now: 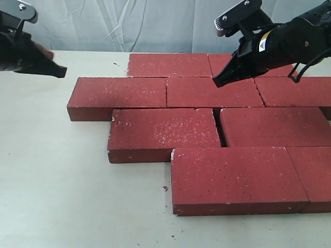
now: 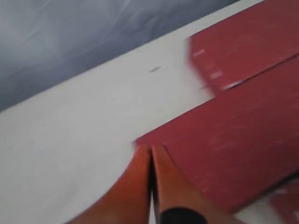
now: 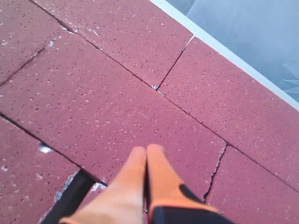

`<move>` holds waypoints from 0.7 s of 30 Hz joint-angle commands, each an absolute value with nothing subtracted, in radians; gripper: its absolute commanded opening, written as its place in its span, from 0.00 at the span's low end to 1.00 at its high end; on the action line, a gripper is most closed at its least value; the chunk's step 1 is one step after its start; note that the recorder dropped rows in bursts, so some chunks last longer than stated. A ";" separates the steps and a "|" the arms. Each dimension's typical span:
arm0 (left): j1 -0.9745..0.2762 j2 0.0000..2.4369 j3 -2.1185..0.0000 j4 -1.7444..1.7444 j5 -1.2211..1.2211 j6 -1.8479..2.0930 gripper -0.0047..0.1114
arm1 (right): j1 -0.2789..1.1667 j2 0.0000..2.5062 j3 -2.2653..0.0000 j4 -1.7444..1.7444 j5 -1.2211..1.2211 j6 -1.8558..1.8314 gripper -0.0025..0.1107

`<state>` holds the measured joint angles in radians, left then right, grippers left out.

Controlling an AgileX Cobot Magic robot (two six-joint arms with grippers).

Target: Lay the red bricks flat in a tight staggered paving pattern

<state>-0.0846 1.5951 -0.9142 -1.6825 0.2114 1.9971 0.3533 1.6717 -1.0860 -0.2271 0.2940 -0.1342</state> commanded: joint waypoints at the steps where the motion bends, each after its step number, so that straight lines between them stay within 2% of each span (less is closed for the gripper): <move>1: -0.092 1.530 -0.903 -1.427 0.770 1.993 0.04 | 0.349 1.671 -1.082 -0.221 0.278 -0.133 0.01; 4: -0.092 1.530 -0.903 -1.194 1.084 1.913 0.04 | 0.349 1.671 -1.082 -0.217 0.278 -0.133 0.01; 7: -0.092 1.530 -0.903 -0.924 1.170 1.640 0.04 | 0.349 1.671 -1.082 -0.215 0.278 -0.133 0.01; 9: -0.092 1.530 -0.903 -0.763 1.084 1.444 0.04 | 0.349 1.671 -1.082 -0.209 0.278 -0.133 0.01; 13: -0.092 1.545 -0.900 -0.543 0.765 0.985 0.04 | 0.349 1.671 -1.082 -0.207 0.280 -0.133 0.01; 21: -0.092 1.653 -0.898 -0.555 0.730 1.035 0.04 | 0.349 1.673 -1.082 -0.246 0.363 -0.164 0.01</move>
